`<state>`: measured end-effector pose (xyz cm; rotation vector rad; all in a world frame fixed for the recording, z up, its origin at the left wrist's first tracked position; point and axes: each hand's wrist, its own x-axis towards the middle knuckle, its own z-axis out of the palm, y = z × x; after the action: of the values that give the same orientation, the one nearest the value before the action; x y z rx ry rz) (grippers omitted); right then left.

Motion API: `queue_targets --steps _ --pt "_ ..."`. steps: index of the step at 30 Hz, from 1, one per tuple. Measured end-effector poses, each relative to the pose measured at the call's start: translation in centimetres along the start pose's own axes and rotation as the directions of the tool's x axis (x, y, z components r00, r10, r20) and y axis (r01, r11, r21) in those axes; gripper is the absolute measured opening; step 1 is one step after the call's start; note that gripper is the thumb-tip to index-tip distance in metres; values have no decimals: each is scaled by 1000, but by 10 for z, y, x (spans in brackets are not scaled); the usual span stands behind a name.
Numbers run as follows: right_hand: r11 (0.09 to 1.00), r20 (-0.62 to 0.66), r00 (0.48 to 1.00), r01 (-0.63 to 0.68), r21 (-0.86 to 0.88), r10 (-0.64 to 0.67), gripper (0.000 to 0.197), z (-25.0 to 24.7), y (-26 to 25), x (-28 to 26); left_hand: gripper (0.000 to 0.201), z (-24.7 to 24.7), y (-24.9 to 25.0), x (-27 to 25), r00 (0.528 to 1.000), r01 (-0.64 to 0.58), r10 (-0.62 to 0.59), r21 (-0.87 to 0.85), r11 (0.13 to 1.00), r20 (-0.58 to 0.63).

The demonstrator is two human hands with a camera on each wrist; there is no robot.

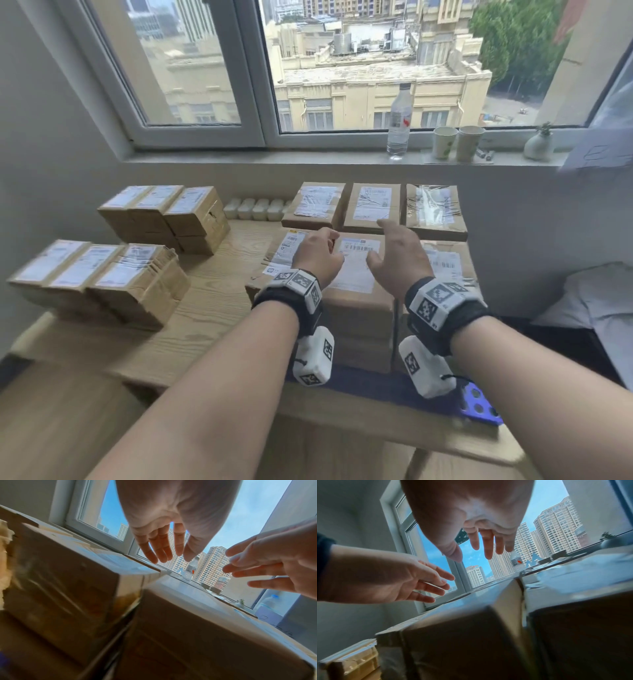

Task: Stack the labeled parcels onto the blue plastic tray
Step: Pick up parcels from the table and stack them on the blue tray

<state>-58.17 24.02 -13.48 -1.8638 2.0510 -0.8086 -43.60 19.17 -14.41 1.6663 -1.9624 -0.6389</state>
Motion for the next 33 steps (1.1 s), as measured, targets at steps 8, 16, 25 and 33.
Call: queue_targets --steps 8,16,25,33 --pt "994 108 988 105 39 -109 59 68 -93 -11 32 -78 -86 -24 989 111 -109 13 994 -96" --pt "983 211 961 182 2 -178 57 146 -202 -21 29 -158 -188 -49 971 187 -188 -19 982 -146" --pt "987 266 950 162 25 -163 55 237 -305 -31 25 -231 -303 -62 969 217 -218 -24 976 -116" --pt "997 296 953 41 63 -58 51 292 -350 -36 27 -266 -371 -64 962 248 -249 -23 968 -110"
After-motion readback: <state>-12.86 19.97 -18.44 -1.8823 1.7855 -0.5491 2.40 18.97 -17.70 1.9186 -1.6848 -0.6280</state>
